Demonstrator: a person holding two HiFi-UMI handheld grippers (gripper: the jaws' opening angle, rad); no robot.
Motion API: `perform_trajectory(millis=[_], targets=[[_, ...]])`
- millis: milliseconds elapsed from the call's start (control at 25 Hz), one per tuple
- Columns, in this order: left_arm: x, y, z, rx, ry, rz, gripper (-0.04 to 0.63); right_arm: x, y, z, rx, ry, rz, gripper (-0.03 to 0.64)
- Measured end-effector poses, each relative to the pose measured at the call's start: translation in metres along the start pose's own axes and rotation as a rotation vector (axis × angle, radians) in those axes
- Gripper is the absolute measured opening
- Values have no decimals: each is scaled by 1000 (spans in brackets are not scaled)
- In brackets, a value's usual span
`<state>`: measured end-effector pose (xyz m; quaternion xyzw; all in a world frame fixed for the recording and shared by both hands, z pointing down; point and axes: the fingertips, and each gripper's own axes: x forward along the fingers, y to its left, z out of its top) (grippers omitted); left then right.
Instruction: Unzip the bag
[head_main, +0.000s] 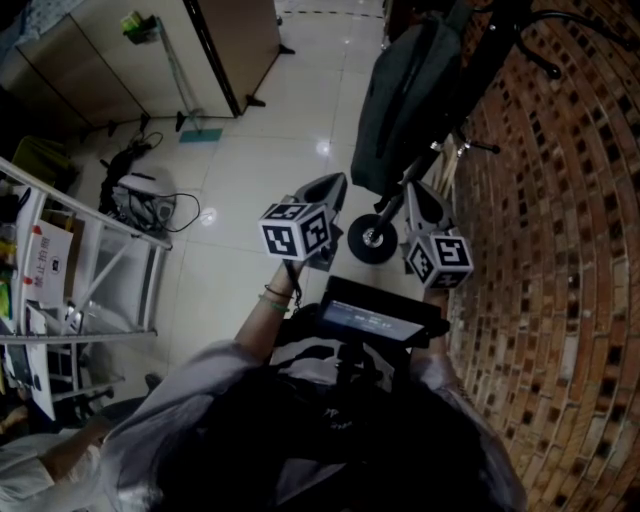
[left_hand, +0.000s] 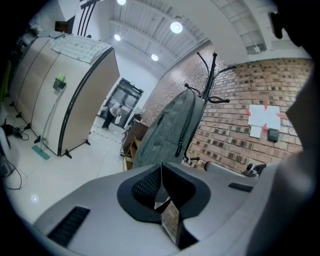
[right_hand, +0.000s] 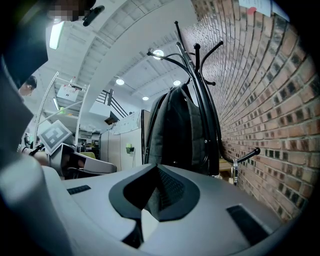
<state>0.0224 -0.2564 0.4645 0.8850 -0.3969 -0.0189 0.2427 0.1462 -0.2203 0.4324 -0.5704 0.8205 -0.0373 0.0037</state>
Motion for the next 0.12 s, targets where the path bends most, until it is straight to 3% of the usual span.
perform_trajectory(millis=[120], targets=[[-1,1,1,-2,1,2,6,1,2,0,1,1,4,5]])
